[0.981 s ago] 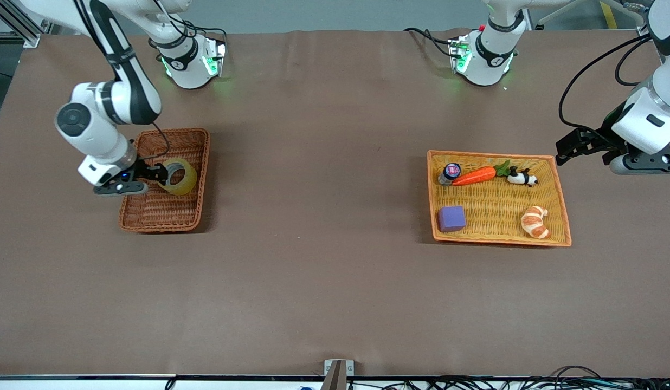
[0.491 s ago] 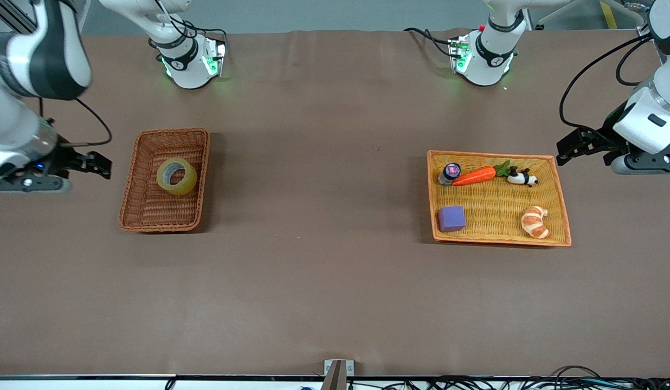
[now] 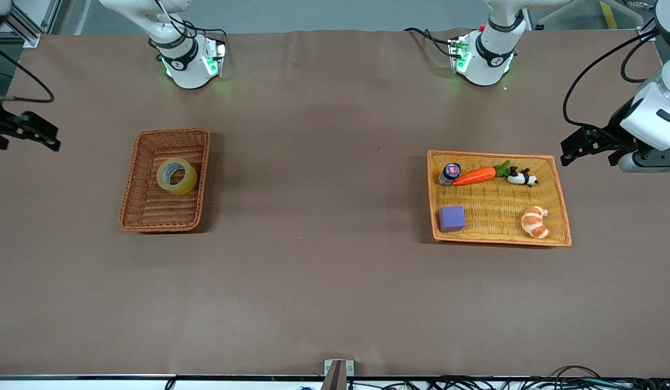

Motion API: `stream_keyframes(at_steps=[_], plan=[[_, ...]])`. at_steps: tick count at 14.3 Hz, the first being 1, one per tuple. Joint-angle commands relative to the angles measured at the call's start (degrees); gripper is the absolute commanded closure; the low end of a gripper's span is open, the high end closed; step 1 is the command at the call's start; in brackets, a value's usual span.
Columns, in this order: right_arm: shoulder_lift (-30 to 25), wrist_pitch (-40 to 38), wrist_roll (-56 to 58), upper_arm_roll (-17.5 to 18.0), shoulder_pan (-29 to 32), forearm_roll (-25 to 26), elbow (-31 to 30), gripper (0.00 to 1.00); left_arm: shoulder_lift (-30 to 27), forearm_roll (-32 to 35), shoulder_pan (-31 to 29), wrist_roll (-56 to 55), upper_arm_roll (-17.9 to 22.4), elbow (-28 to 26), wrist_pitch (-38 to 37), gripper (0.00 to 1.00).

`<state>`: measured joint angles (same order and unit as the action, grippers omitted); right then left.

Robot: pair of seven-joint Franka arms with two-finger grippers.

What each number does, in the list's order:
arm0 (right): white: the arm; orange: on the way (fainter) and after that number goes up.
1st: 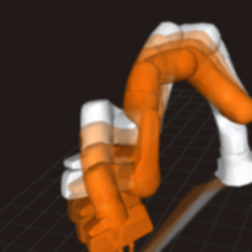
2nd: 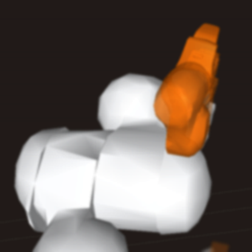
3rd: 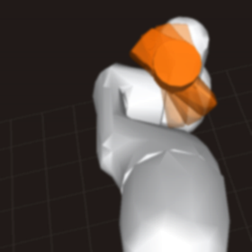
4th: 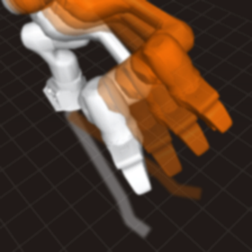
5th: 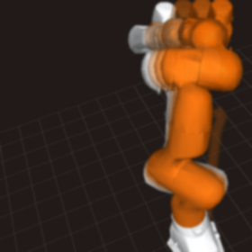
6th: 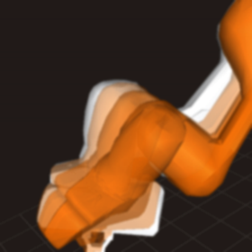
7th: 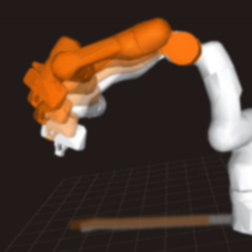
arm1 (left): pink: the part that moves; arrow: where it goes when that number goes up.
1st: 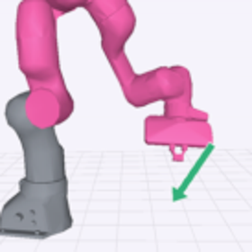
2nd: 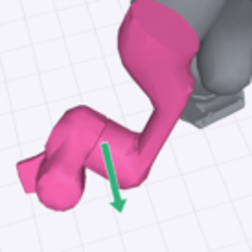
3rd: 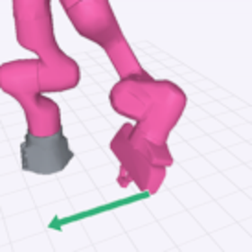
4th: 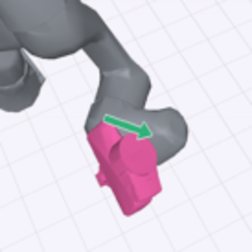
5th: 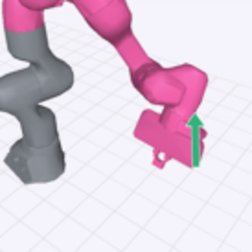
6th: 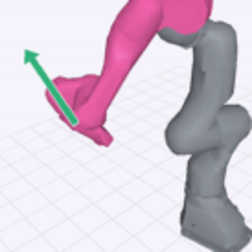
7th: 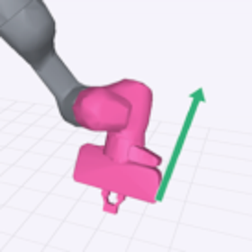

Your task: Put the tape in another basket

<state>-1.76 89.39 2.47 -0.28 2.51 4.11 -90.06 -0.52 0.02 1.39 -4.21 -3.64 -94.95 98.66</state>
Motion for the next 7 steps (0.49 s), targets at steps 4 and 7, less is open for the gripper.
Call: stream_keyframes(at_steps=[4,7], plan=[[-1.58,-1.06,0.08,-2.01,-0.14,-4.29,0.68,0.0,3.24,1.47,0.89,-1.93,-0.41,4.58,-0.57,0.0],[-1.58,-1.14,0.08,-1.66,-0.14,-4.29,0.59,0.0,3.6,1.47,1.42,-2.03,-0.23,4.77,-0.66,0.0]])
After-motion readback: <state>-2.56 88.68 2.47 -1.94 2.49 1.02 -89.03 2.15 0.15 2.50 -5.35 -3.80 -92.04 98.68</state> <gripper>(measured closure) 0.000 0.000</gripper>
